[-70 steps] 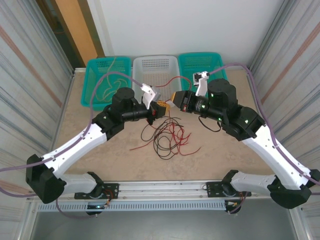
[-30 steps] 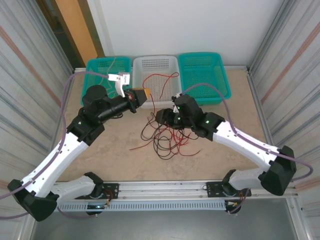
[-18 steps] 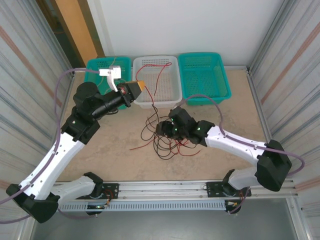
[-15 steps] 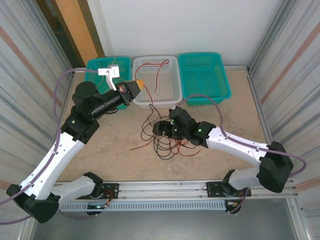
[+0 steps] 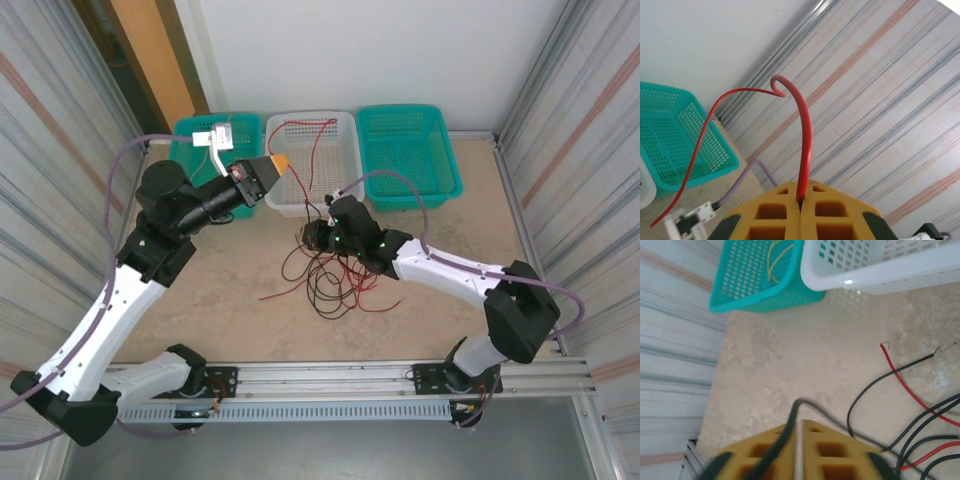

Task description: Untangle the cables

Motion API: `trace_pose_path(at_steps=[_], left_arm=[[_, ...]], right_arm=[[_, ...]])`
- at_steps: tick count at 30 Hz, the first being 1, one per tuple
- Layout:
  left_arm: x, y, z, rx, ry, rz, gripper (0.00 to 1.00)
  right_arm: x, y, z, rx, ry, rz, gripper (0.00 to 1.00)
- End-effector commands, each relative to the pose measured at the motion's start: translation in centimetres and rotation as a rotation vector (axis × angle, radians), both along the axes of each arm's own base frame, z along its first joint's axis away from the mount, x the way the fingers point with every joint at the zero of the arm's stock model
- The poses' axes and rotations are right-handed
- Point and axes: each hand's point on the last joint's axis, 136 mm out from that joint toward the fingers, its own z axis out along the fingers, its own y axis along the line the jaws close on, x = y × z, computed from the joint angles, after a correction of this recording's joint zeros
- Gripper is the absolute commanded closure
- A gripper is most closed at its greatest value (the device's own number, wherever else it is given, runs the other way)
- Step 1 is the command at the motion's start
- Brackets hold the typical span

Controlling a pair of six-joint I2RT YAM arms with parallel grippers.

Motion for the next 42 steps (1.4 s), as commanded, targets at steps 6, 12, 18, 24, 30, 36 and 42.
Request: trace_pose_path(at_steps=[6, 12, 18, 24, 30, 36, 42], left_arm=[[-0.4, 1.2, 7.5, -0.067, -0.151, 0.029, 1.0], [0.1, 1.8, 10.8, -0.086, -0.186, 0.037, 1.0], [0.8, 2.1, 10.5, -0.04, -0.192, 0.071, 1.0], [3.8, 1.6, 7.5, -0.012, -0.119, 0.063, 1.0], [8.8, -0.5, 4.4, 0.071, -0.083, 0.057, 1.0], [16.4, -1.3, -0.4, 0.133, 0.003, 0.105, 1.0], [22.1, -2.4, -7.1, 0.232, 0.089, 0.107, 0.68]], right_arm=[[-3.5, -4.1, -9.2, -0.126, 0.23, -0.087, 1.0], [-5.0, -6.7, -13.0, -0.224, 0.337, -0.137, 1.0], [-5.1, -6.6, -10.8, -0.267, 0.298, -0.111, 0.72], [-5.3, -10.9, -4.0, -0.349, 0.176, -0.184, 0.33], [-7.0, -16.5, 0.4, -0.376, 0.114, -0.279, 0.29], [-8.8, -20.0, 1.5, -0.409, 0.112, -0.345, 0.29], [-9.2, -20.6, 1.8, -0.393, 0.109, -0.354, 0.3]])
